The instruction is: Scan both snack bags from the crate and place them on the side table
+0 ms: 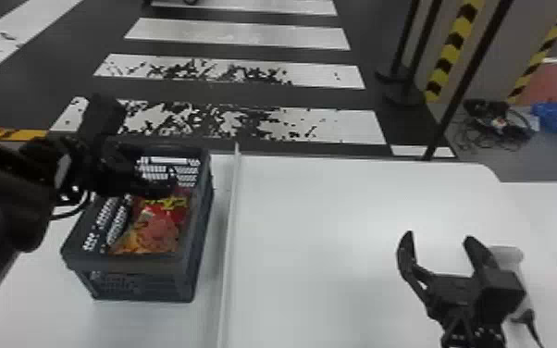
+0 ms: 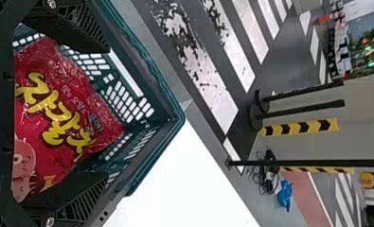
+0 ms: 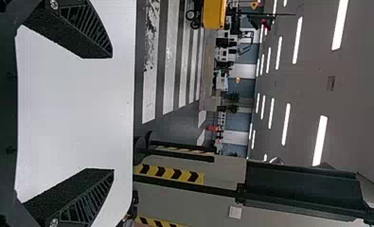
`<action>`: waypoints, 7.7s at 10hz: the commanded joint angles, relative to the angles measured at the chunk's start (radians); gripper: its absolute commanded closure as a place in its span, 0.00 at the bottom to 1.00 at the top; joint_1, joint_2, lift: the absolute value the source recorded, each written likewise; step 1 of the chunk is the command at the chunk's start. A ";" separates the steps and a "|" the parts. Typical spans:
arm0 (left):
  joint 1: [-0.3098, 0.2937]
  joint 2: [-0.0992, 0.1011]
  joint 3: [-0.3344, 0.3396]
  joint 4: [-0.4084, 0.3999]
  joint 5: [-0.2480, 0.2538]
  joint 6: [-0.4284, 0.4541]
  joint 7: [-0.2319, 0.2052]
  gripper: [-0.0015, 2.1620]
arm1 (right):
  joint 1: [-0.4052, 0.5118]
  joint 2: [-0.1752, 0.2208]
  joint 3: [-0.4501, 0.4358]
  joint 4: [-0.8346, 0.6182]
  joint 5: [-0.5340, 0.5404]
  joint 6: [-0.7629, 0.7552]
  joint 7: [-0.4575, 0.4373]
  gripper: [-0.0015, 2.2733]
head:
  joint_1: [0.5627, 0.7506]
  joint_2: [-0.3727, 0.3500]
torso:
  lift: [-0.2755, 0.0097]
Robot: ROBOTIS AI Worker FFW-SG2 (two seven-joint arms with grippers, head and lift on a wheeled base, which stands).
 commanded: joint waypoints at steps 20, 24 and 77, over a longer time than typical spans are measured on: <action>0.051 -0.204 0.208 0.184 -0.238 -0.102 -0.139 0.99 | -0.047 0.002 0.034 0.066 0.004 0.003 0.001 0.03 | 0.70 0.46 | 0.62; 0.075 -0.195 0.294 0.106 -0.161 -0.010 -0.174 0.99 | -0.045 0.002 0.037 0.065 0.010 0.003 0.001 0.03 | 0.70 0.49 | 0.62; 0.790 -0.252 -0.002 -0.523 0.068 -0.700 0.594 0.02 | 0.136 0.002 0.017 -0.178 -0.040 0.068 -0.026 0.02 | 0.70 0.09 | 0.62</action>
